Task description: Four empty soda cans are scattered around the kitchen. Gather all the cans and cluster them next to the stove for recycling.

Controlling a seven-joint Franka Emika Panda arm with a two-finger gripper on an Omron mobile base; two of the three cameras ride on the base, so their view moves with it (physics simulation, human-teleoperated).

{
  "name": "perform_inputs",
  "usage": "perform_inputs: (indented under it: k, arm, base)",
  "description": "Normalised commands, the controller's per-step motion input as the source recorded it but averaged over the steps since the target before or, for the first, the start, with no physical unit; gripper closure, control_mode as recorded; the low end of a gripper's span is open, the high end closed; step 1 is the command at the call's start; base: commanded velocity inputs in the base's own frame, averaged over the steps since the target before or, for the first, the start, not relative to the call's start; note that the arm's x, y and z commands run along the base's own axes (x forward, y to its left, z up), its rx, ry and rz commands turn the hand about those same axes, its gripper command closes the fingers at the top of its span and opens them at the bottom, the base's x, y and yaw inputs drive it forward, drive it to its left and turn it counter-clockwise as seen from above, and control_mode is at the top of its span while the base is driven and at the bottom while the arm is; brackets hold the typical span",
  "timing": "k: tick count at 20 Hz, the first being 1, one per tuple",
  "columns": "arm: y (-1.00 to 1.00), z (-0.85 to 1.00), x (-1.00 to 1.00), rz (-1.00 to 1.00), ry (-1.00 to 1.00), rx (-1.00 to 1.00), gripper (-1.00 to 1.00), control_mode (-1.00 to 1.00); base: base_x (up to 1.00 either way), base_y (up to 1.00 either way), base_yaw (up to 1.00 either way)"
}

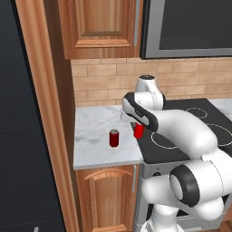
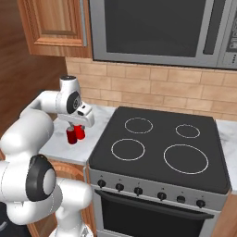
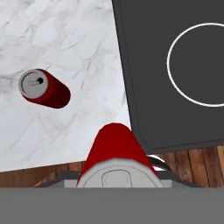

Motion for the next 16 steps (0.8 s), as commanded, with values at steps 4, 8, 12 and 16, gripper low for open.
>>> perform_inputs:
  k: [4,8,12,16]
  arm:
    - [0.0,0.0,0.0,0.0,0.0,0.0,1.0,1.0]
    - [0.0,0.0,0.0,0.0,0.0,0.0,1.0,1.0]
    - [0.0,-0.1,0.15,0.0,0.0,0.0,1.0,-1.0]
    - [0.0,-0.16,0.27,0.02,0.0,0.0,1.0,-1.0]
  base:
    - [0.05,0.0,0.01]
    - [0.0,0.0,0.0]
    - [0.0,0.0,0.0]
    - [0.0,0.0,0.0]
